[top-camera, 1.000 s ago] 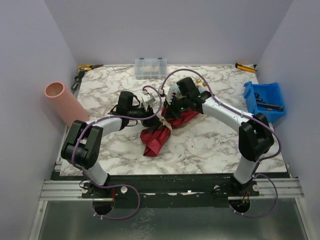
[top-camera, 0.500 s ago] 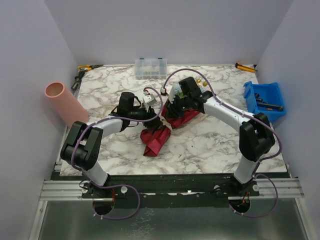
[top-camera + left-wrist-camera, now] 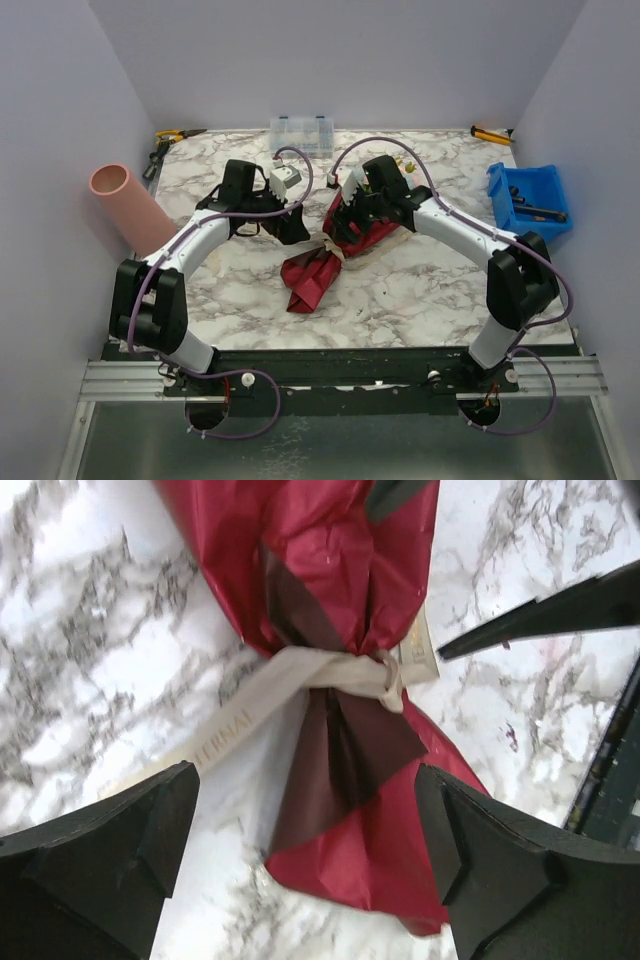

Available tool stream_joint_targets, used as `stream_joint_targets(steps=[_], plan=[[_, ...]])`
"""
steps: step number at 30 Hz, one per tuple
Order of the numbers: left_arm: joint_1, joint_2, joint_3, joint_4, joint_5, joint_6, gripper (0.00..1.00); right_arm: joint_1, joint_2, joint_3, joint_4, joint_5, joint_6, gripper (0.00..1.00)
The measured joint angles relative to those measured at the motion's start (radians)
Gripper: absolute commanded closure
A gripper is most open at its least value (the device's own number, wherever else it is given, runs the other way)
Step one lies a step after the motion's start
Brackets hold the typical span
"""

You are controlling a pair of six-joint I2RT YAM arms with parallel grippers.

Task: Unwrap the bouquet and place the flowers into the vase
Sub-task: Untie the ribbon from the wrapping paper.

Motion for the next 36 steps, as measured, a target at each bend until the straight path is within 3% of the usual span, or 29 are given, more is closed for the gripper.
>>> stream_joint_targets(steps=[8, 29, 36], plan=[[0.043, 0.003, 0.056, -0.172, -0.011, -0.003, 0.01, -0.002, -0.043, -0.011, 0.026, -0.005, 0.006, 0.14], [0.045, 0.145, 0.137, -0.209, 0.011, -0.032, 0.01, -0.002, -0.006, -0.012, 0.008, -0.079, 0.006, 0.15], [0.045, 0.144, 0.149, -0.209, 0.035, -0.033, 0.04, -0.002, 0.018, -0.012, -0.007, -0.093, 0.006, 0.23]])
